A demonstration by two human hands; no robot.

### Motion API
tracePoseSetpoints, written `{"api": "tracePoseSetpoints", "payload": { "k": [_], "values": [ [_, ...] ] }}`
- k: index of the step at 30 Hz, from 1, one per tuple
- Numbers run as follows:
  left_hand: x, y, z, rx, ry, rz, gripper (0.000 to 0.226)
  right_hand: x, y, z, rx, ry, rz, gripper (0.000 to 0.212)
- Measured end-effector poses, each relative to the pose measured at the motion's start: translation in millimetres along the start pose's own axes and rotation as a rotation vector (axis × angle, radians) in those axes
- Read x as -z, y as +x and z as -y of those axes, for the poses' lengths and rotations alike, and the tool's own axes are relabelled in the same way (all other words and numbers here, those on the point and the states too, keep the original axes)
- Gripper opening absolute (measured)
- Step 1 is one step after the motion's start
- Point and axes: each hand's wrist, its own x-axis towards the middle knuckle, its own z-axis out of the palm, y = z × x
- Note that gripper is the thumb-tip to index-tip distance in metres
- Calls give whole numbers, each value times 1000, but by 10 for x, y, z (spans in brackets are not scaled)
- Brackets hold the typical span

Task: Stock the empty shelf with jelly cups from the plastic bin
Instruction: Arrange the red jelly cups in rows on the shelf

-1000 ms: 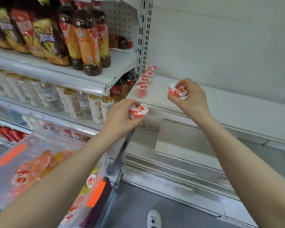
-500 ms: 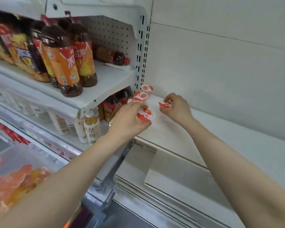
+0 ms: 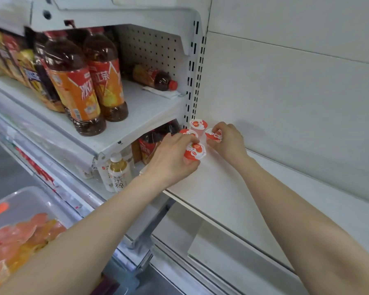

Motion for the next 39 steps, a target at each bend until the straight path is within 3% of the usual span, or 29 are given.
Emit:
{"api": "tracePoseSetpoints", "payload": {
  "k": [7,12,28,39],
  "values": [
    [-147,273,-64,-93,92,33,31,140,-65,-178,157,-102,72,40],
    [-262,401,-112,-47,152,29,39,359,-159,-301,214,-227,23,42],
    [-413,496,-143,83,208,75,39,464,-300,-459,223,-278,-19,40],
    [-223,391,-98,-45,181,52,37,596,-466,-205,289,-359,-49,39]
  ]
}}
